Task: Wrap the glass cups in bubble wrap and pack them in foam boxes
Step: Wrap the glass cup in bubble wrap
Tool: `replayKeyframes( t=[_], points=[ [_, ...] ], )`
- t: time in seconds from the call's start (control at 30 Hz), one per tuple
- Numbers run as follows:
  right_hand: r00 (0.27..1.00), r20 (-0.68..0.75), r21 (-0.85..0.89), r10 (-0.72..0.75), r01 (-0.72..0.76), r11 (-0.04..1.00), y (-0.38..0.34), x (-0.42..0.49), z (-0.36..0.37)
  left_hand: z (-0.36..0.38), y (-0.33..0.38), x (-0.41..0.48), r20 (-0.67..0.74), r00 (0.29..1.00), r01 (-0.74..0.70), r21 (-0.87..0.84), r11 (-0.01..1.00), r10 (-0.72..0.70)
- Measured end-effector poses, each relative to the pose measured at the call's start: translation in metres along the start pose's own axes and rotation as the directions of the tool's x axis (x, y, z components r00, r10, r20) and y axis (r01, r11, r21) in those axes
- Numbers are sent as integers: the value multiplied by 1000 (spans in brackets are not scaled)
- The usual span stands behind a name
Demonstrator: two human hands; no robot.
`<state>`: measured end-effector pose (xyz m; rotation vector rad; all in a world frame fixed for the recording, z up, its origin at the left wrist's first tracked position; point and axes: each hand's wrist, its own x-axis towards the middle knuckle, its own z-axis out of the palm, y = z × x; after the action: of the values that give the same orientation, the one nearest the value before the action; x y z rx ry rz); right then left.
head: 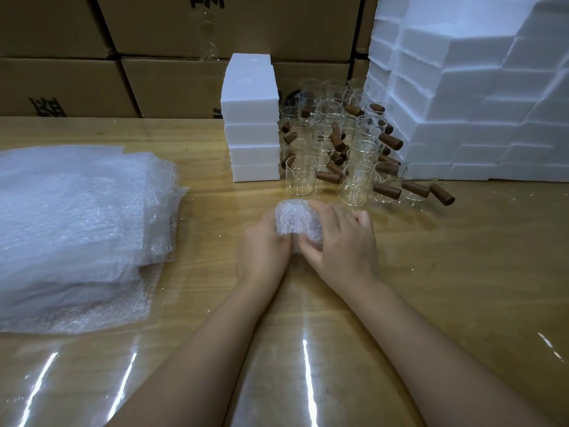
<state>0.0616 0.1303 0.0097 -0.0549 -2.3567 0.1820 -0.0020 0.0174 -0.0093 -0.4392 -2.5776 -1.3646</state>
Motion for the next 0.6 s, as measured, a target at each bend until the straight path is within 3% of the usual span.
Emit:
replayKeyframes(
  t=[0.1, 0.2, 0.3, 0.4, 0.5, 0.6],
  points=[
    [988, 70, 84, 134, -140, 987, -1, -1, -2, -1, 2, -2, -43, 999, 20, 16, 1000, -19],
    [976, 144, 72, 165, -176, 982, 5, -3, 0, -3, 3, -3, -88, 996, 12, 62, 998, -6],
    [948, 220, 46, 229, -244, 969, 6, -3, 5, 0, 7, -6, -106, 991, -51, 231, 972, 77],
    [948, 183, 37, 260, -271, 962, 8, -4, 8, 0, 10, -8, -53, 987, -125, 344, 931, 152],
    [936, 188, 21, 297, -306, 952, 16, -4, 8, 1, 12, -10, 87, 980, -198, 401, 894, 178],
    [876, 252, 30, 412, -432, 901, 27, 0, 6, -4, 15, -13, 107, 959, -282, 279, 918, 262]
  ],
)
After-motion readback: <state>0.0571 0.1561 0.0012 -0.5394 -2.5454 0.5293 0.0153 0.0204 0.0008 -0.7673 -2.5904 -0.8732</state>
